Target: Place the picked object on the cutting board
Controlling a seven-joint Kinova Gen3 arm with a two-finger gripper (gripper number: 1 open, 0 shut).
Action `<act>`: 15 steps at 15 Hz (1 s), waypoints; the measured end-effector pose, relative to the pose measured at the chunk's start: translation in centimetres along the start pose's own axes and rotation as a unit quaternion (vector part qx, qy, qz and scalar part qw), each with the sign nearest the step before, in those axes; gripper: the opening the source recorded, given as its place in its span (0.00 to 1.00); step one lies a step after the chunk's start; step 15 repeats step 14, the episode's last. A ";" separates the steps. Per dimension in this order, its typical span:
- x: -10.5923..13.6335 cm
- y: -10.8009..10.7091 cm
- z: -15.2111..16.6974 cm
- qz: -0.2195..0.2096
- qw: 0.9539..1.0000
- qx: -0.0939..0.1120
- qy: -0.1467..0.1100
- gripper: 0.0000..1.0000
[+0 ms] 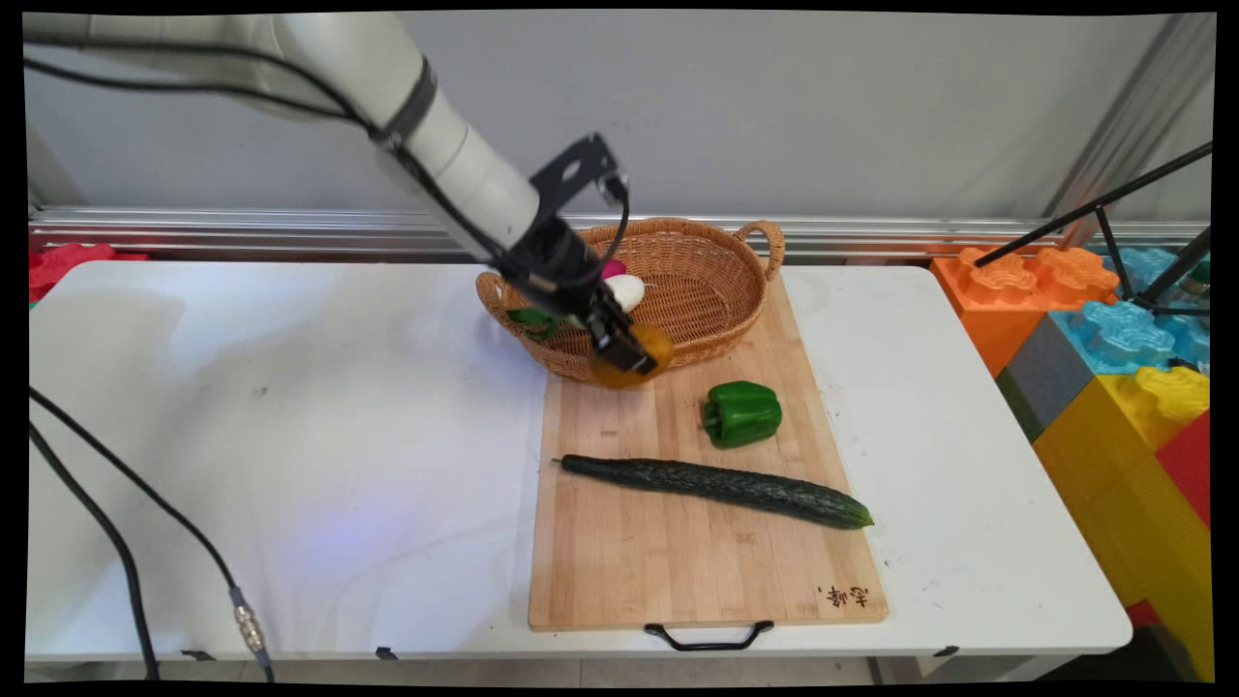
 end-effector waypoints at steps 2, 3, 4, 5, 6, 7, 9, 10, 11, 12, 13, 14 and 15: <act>-1.4 0.3 1.5 0.001 1.000 -0.001 -0.011 0.00; -1.8 0.4 2.1 0.001 1.000 -0.001 -0.014 0.00; -2.2 0.5 2.6 0.002 1.000 -0.002 -0.017 0.00; -2.7 0.7 3.3 0.002 1.000 -0.002 -0.021 0.00; -3.2 0.8 3.9 0.003 1.000 -0.002 -0.025 0.00; -3.6 0.9 4.5 0.005 1.000 -0.003 -0.027 0.00; -4.0 1.1 5.3 0.009 1.000 -0.002 -0.028 0.00; -4.0 1.1 5.7 0.012 1.000 -0.002 -0.026 0.00; -3.9 1.3 5.9 0.014 1.000 -0.002 -0.023 1.00; -3.8 1.4 6.0 0.015 1.000 -0.003 -0.021 1.00; -3.7 1.5 6.1 0.017 1.000 -0.004 -0.019 1.00; -3.4 1.7 6.1 0.019 1.000 -0.005 -0.016 1.00; -3.4 1.7 6.1 0.019 1.000 -0.005 -0.016 1.00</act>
